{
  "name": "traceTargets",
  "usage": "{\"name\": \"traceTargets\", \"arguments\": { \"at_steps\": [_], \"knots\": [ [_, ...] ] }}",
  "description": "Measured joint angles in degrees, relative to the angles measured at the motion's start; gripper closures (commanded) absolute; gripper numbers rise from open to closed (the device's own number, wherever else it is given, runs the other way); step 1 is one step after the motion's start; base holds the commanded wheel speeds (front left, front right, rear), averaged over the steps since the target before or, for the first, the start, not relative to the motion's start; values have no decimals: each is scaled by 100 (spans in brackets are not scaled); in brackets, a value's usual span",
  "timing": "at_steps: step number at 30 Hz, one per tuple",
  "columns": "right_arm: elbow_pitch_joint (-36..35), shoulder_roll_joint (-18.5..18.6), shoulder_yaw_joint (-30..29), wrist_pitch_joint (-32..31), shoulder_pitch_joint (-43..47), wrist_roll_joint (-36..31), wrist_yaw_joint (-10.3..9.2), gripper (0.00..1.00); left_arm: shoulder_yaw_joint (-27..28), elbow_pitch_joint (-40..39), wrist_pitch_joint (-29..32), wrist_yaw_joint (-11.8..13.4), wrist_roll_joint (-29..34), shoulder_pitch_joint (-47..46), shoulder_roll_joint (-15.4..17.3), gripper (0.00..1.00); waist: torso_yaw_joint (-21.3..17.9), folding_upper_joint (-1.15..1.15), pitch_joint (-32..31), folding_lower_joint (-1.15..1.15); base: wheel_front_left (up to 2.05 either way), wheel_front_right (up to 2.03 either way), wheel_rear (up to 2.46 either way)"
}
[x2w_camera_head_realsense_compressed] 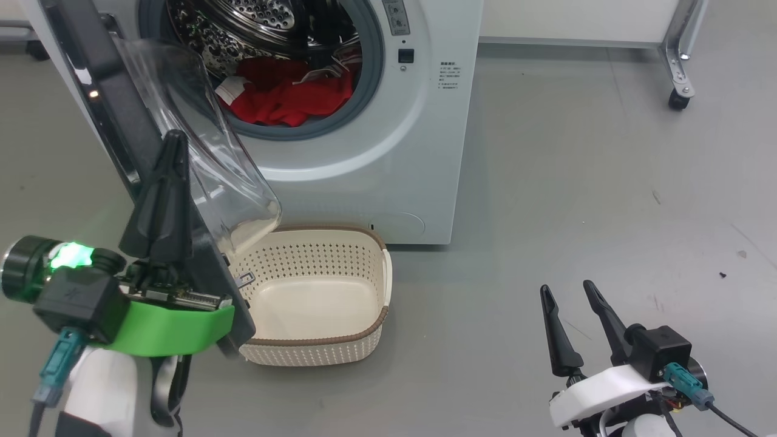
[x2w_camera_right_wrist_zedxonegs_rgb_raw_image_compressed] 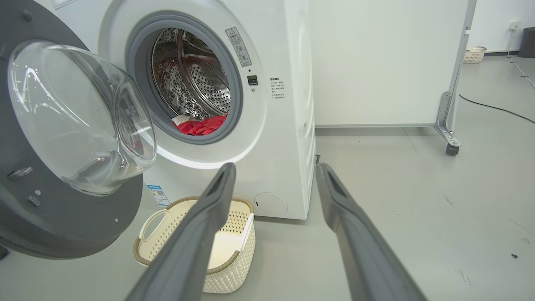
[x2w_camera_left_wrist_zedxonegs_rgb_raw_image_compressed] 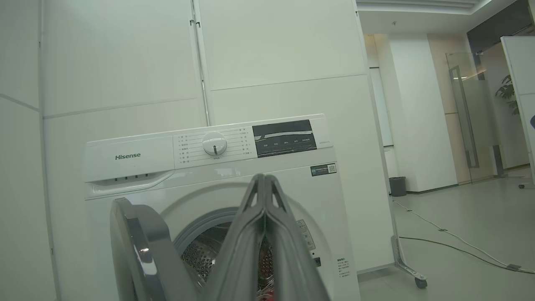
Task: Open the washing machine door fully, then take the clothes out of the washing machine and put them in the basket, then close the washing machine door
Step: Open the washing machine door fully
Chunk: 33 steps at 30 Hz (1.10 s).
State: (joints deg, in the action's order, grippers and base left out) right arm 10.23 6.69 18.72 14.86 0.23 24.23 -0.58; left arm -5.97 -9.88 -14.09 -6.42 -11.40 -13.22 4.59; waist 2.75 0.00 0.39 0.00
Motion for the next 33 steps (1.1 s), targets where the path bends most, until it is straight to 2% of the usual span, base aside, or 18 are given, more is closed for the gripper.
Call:
{"name": "traceTargets", "arguments": {
  "at_steps": [13, 24, 33],
  "knots": [
    [40, -90, -185, 0, -1, -68, 51, 0, -748, 634, 486, -46, -53, 71, -34, 100, -227, 0, 80, 0, 0, 0, 0],
    [74, -138, -221, 0, -5, -169, 152, 0, -906, 1483, 1002, -49, -121, 511, -51, 100, -334, 0, 133, 0, 0, 0, 0],
    [155, -189, -172, 0, -8, -230, 254, 0, -632, 1808, 1025, -32, -163, 510, -38, 100, -423, 0, 173, 0, 0, 0, 0]
  ]
}}
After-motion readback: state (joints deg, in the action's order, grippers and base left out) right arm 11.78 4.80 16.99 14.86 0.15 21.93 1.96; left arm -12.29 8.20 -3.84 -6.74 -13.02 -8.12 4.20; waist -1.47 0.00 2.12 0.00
